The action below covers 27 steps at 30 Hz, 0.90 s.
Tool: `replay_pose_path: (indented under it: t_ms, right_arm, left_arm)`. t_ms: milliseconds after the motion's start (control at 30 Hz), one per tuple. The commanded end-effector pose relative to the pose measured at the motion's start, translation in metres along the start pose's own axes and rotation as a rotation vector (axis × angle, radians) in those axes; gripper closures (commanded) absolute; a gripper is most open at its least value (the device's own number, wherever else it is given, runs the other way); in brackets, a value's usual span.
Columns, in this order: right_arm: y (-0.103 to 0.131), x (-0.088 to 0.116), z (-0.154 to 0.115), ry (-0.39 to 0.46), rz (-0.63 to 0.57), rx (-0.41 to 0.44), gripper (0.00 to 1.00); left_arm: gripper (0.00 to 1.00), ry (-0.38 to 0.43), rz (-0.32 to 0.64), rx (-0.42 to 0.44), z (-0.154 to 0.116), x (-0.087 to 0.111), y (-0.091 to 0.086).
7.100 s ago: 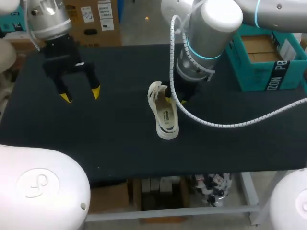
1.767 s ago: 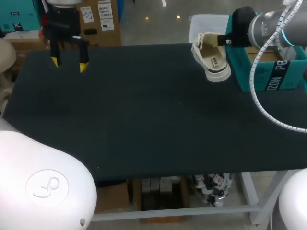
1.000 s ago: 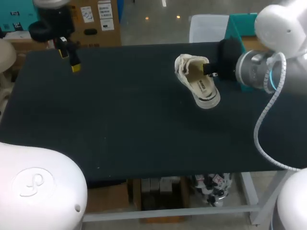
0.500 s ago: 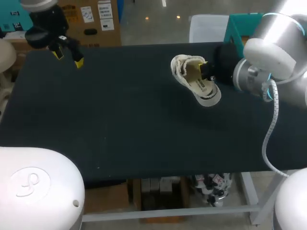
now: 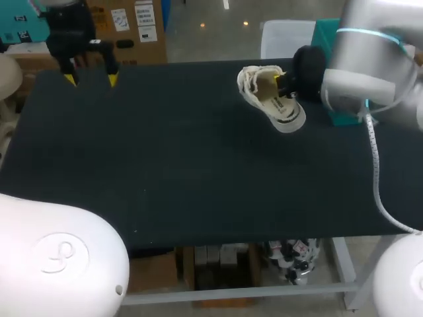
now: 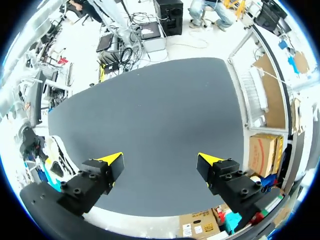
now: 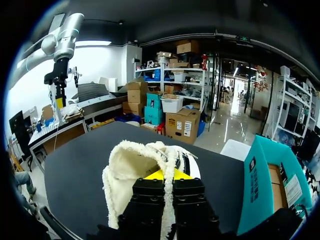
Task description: Open the shoe tongue, take the insole out of the shoe, put the insole back into the shoe, and pack the shoe into the shoebox
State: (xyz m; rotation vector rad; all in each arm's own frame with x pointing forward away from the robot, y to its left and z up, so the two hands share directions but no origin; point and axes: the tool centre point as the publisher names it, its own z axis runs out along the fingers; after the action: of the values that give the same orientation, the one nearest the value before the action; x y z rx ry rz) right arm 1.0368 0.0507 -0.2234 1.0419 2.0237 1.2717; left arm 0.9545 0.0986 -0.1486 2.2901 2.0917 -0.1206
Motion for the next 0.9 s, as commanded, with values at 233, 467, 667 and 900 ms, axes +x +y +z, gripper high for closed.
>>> replay_pose_path:
  t_ms: [233, 467, 667, 900]
  right_arm:
    - [0.003, -0.014, -0.001, 0.804, -0.03, 0.009, 1.0]
    - [0.008, -0.018, 0.009, 0.903, 0.009, 0.136, 1.0]
    - [0.009, -0.022, 0.027, 0.97, 0.084, 0.384, 1.0]
    - [0.003, -0.023, 0.035, 0.961, 0.122, 0.549, 1.0]
  left_arm:
    - [0.0, 0.039, -0.482, -0.019, -0.012, -0.007, -0.004]
    - [0.0, 0.058, -0.587, -0.05, -0.014, -0.01, -0.006]
    - [0.0, 0.074, -0.621, -0.066, -0.014, -0.012, -0.009]
    - [0.0, 0.092, -0.665, -0.083, -0.015, -0.012, -0.012]
